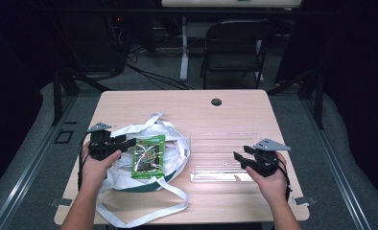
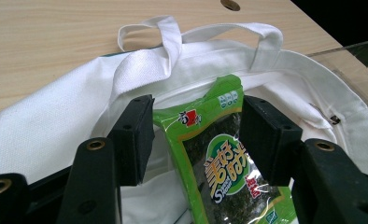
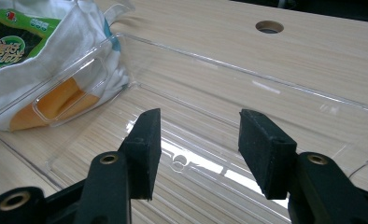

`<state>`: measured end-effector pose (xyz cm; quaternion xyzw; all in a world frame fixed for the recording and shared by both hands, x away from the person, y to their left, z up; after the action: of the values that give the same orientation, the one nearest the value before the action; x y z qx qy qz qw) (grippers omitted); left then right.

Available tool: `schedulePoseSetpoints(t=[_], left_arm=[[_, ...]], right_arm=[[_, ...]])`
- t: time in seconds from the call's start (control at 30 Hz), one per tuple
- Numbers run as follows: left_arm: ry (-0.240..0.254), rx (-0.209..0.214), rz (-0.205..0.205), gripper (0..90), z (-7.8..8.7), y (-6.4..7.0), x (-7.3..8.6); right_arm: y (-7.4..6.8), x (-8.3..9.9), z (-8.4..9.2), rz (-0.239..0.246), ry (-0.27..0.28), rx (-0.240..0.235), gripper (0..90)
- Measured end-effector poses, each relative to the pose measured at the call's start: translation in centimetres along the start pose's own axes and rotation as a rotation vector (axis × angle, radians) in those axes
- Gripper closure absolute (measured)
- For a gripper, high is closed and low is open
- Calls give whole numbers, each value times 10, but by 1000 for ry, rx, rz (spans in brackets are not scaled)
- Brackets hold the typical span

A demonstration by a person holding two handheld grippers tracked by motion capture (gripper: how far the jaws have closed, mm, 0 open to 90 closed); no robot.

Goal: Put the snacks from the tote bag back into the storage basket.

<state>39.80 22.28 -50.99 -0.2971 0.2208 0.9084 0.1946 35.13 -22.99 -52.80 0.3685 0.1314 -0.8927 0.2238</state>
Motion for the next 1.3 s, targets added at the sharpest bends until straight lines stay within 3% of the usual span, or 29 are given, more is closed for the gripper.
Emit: schedulePoseSetpoints(t=[0.27, 0.67, 1.3], left_arm=[[-24, 22, 13, 449, -1, 1, 1], [-120, 55, 62, 437, -1, 0, 4], [-232, 48, 94, 397, -12, -1, 10]], right_arm=[[1, 0, 1, -11, 0, 2, 492], [-4, -2, 3, 4, 0, 4, 480], [-7, -1, 0, 15, -8, 1, 478]])
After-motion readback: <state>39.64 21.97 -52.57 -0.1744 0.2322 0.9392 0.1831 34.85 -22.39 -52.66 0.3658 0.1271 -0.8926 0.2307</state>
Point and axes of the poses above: each handheld gripper's, and its own axes: z roughly backward along the jaws, x roughly out of its underside, y roughly to its right, the point moved 4 cm from there along -z, roughly forward along the jaws, and after that the axes turned 12 degrees about -y, right-handed, at the moved point
